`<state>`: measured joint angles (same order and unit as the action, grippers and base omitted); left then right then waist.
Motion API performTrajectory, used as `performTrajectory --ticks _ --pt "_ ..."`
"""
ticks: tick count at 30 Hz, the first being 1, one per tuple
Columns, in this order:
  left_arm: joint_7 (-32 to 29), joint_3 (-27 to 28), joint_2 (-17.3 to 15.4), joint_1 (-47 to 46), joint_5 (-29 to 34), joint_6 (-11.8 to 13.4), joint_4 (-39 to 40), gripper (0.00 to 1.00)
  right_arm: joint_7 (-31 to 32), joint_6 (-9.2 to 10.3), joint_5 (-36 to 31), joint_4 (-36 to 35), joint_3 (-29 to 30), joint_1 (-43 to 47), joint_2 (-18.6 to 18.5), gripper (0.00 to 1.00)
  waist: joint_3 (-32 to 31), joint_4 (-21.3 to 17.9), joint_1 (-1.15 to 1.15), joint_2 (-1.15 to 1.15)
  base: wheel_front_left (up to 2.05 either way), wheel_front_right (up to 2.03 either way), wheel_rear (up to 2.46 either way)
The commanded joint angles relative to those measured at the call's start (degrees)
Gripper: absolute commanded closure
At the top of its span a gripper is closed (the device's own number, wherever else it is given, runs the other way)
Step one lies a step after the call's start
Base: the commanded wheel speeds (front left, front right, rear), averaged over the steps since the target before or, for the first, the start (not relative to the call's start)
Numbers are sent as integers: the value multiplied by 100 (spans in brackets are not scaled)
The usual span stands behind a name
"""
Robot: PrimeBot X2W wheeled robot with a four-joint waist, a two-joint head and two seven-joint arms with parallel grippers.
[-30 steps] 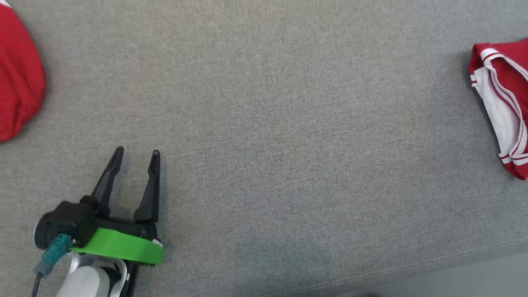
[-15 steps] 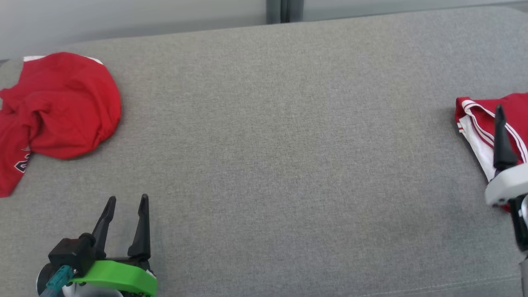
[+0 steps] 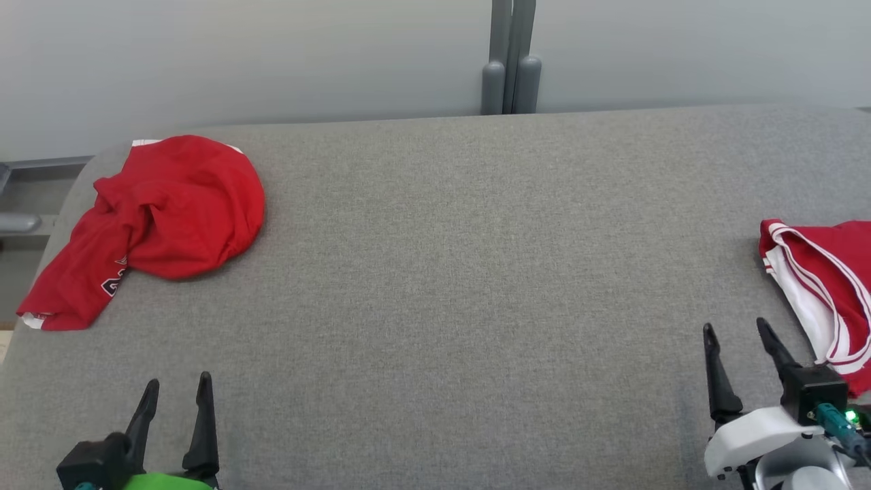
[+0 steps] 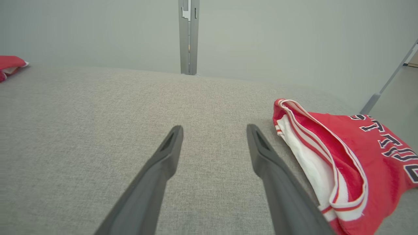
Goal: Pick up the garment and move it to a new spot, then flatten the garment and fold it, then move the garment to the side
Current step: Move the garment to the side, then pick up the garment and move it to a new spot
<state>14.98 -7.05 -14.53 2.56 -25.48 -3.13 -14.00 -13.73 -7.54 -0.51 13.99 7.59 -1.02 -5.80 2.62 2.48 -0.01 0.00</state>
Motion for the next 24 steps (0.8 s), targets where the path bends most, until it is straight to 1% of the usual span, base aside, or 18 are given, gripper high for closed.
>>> performTrajectory --ticks 1,5,9,16,24 --pt "23 131 74 179 48 -60 -12 0 -79 10 -49 112 -47 109 66 0 -175 -16 1 0 0 0 0" --pt "21 413 232 406 141 -132 12 0 -148 9 -78 298 -211 146 149 0 -288 -30 1 0 0 0 0" --pt "19 616 387 537 258 -203 45 0 -148 10 27 155 -284 216 228 0 -351 14 1 0 0 0 0" --pt "19 745 544 524 438 -322 35 0 -151 9 -4 89 -325 302 269 0 -406 82 1 0 0 0 0" --pt "19 821 648 502 545 -383 -3 0 -152 10 -37 154 -360 289 280 0 -426 139 1 0 0 0 0"
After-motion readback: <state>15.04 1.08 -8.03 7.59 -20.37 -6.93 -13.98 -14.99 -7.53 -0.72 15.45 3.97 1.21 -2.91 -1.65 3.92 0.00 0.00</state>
